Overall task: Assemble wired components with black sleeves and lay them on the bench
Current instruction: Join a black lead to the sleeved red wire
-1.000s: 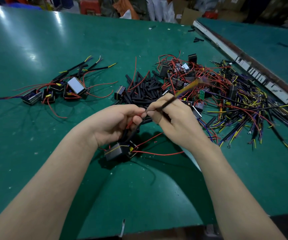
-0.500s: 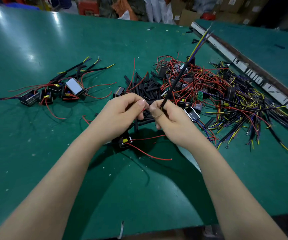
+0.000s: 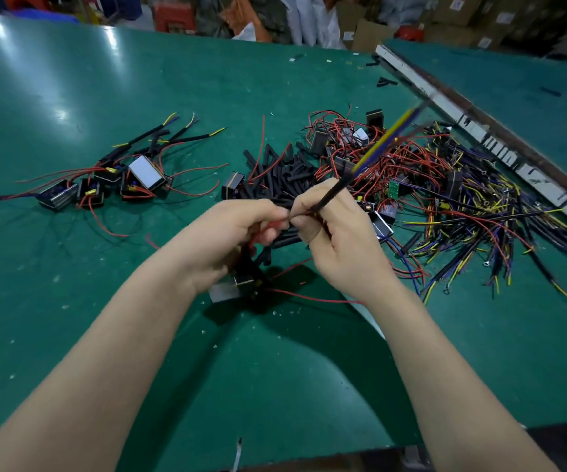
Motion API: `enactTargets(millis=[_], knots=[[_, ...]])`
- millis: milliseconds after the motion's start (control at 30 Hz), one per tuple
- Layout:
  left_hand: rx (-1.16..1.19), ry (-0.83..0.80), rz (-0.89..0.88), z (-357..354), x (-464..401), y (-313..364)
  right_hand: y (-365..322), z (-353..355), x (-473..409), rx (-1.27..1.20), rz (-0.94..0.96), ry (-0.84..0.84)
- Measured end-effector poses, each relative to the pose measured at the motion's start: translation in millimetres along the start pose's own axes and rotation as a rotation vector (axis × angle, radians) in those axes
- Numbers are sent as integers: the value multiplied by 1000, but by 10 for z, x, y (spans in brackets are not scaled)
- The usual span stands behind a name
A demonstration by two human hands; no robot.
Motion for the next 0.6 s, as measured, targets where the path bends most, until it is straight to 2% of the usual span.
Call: enactTargets(millis=[67,167,233,300,400,500,600], knots=[[155,-42,120,2,-4,-19,-14,-39,12,52,32,3],[85,-12,59,8,-14,-1,23,-58,8,81,-1,12],[-178,89,-116,7,-20,15,43,-54,-10,31,-98,10],[-489,227,-404,29,-16,13,57,-54,-22,-20,-189,-16],[-841,237,-799,92,36,35,66,-69,-19,-114,-340,-74],[-925,197,-918,134,22,34,72,-43,-14,-263,-470,-83],[-936,225,-874,109,4,3,65,-27,-9,-275,-450,-87]])
Point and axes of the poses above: each hand's wrist, its own x-axis away from the middle knuckle, its own z-axis out of the back of the hand, y = z × x, the point moved 1 cm from there along -x, towards the middle knuckle
